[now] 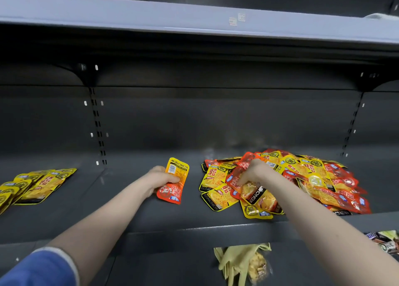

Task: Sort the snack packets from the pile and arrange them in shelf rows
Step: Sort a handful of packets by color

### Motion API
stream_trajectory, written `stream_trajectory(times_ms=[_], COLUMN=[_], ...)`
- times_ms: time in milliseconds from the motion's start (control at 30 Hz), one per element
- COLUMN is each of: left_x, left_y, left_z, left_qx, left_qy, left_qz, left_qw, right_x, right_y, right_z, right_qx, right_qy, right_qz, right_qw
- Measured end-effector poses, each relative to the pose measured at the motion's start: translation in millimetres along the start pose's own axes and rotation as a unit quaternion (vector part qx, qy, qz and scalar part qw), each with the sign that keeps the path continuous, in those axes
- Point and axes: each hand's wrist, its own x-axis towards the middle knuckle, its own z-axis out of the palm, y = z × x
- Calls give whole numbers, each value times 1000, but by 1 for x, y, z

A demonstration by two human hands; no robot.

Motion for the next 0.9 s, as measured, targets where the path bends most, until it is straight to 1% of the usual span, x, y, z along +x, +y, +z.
stream_trajectory(times_ms=[100, 167, 233, 267, 333, 500, 600, 767, 900], left_x=[-7, -14, -20, -22, -28, -51, -66, -91, -112], left_y=[2, 4, 5, 4, 4, -2, -11, -31, -55], left_z=[0, 1, 1, 0, -2, -18, -39, -91, -147], left_qx=[-21, -36, -50, -58, -68, -73, -67, -56, -38], left_qy=[16, 27, 44, 53, 75, 119, 139, 170, 192], left_qz=[7, 13, 24, 31, 45, 55, 53, 54, 66], left_qw=[1000, 999, 997, 996, 994, 989, 987, 982, 979], right_x=[-4, -6, -3, -4, -3, 1, -6, -36, -65], right_y=[7, 13, 21, 22, 20, -1, -24, -80, -141], right_z=[-9, -12, -13, -13, -10, 12, 31, 62, 105], right_qx=[35, 124, 221, 264, 315, 355, 358, 372, 379], right_qy=[-24, -10, 11, 9, 11, 14, 13, -12, -30], right_qz=[-25, -51, -84, -100, -120, -152, -155, -153, -146], right_qw=[999, 991, 972, 959, 941, 922, 921, 916, 913])
